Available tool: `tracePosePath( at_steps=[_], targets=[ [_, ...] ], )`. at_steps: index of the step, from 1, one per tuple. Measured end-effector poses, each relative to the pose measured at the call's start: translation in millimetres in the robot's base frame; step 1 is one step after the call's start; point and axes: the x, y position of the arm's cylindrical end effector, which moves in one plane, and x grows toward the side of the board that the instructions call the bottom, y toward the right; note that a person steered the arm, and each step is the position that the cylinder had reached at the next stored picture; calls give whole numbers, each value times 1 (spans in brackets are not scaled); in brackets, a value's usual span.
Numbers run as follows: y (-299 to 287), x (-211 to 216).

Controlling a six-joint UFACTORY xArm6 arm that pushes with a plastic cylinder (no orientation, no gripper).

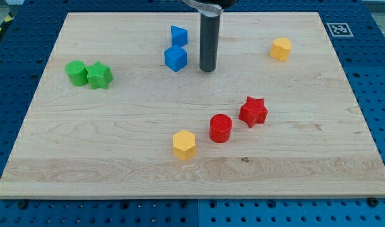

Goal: Push the blue cube into the blue triangle

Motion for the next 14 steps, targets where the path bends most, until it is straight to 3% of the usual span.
tracePosePath(
  at_steps=[1, 4, 5, 8, 14],
  targets=[
    [-4, 11],
    [-130, 11],
    [-140, 11],
    [-127, 67],
    [-91, -23]
  ],
)
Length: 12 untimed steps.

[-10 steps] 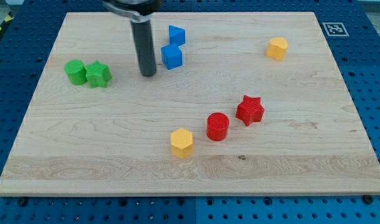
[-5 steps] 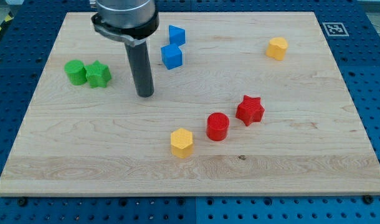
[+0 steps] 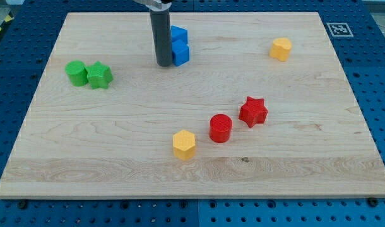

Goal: Push the blue cube into the blue triangle

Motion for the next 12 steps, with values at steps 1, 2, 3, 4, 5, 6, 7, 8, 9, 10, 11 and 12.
tracePosePath(
  at_steps=[1, 2, 3, 4, 5, 6, 7, 8, 9, 10, 11, 12],
  targets=[
    [0, -4],
    [0, -4],
    [0, -3],
    [-22, 11],
    [-24, 26],
    [-15, 40],
    [14, 48],
    [40, 46],
    [41, 28],
    [38, 3],
    [31, -22],
    [21, -36]
  ],
)
